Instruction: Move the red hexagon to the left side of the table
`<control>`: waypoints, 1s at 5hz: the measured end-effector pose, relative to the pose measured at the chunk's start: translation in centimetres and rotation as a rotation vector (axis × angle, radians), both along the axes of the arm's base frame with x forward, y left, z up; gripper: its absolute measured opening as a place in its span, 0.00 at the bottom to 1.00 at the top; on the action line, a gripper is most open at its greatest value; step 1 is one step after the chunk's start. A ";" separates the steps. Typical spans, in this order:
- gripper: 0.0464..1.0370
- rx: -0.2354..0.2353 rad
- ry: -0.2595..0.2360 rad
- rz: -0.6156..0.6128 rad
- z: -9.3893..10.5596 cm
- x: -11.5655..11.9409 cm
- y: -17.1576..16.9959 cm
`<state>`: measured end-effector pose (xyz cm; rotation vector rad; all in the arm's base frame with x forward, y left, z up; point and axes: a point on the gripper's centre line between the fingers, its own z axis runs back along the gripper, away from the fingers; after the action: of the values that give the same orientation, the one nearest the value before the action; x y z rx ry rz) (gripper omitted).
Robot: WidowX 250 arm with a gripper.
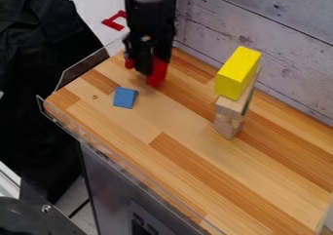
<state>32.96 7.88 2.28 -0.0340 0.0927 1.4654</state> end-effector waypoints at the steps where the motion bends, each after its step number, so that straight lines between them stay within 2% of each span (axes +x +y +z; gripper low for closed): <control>1: 0.52 -0.014 0.013 0.007 -1.0 0.9 -1.3; 2: 0.52 -0.041 -0.006 0.031 -1.1 1.9 -1.8; 3: 0.59 -0.049 -0.021 0.047 -1.2 2.3 -2.1; 4: 0.88 -0.076 0.007 0.062 -1.5 1.9 -2.6; 5: 0.97 -0.014 -0.026 0.039 0.5 1.6 -1.8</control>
<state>34.53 6.08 2.78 -0.0664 0.0816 1.5031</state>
